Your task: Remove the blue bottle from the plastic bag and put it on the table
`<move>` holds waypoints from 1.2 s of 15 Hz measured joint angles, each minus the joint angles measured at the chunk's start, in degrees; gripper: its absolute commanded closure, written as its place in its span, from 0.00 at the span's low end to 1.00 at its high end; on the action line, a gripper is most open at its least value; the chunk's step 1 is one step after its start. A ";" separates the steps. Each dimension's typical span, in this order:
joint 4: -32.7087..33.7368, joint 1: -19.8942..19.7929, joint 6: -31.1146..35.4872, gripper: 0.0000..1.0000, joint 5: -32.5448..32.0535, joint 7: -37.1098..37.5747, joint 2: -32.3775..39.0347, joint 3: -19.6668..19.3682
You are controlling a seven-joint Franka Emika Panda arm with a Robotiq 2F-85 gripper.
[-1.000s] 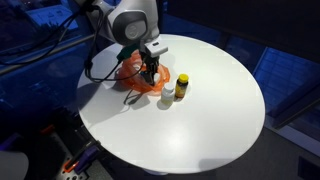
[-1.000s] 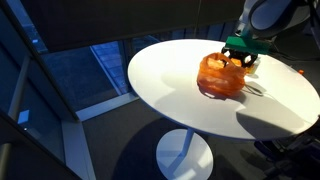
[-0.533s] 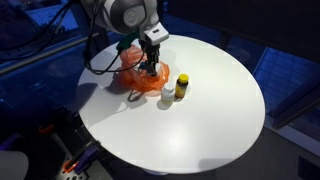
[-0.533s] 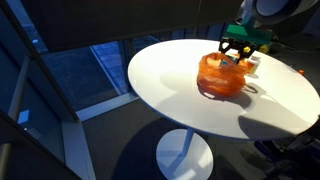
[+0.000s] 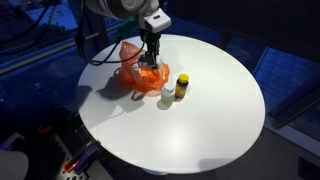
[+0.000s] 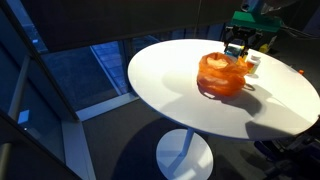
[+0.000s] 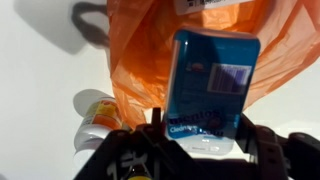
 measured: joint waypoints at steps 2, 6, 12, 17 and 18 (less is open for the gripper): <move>-0.99 -0.94 -0.09 0.57 -1.23 -0.80 -1.30 0.01; -4.53 -3.47 -0.25 0.57 -2.45 -4.42 -4.66 0.16; -11.40 -8.05 -0.40 0.57 -2.77 -12.59 -10.03 0.59; -14.90 -11.25 -0.40 0.57 -2.77 -19.01 -11.01 0.71; -15.33 -11.58 -0.38 0.57 -2.77 -20.00 -10.85 0.73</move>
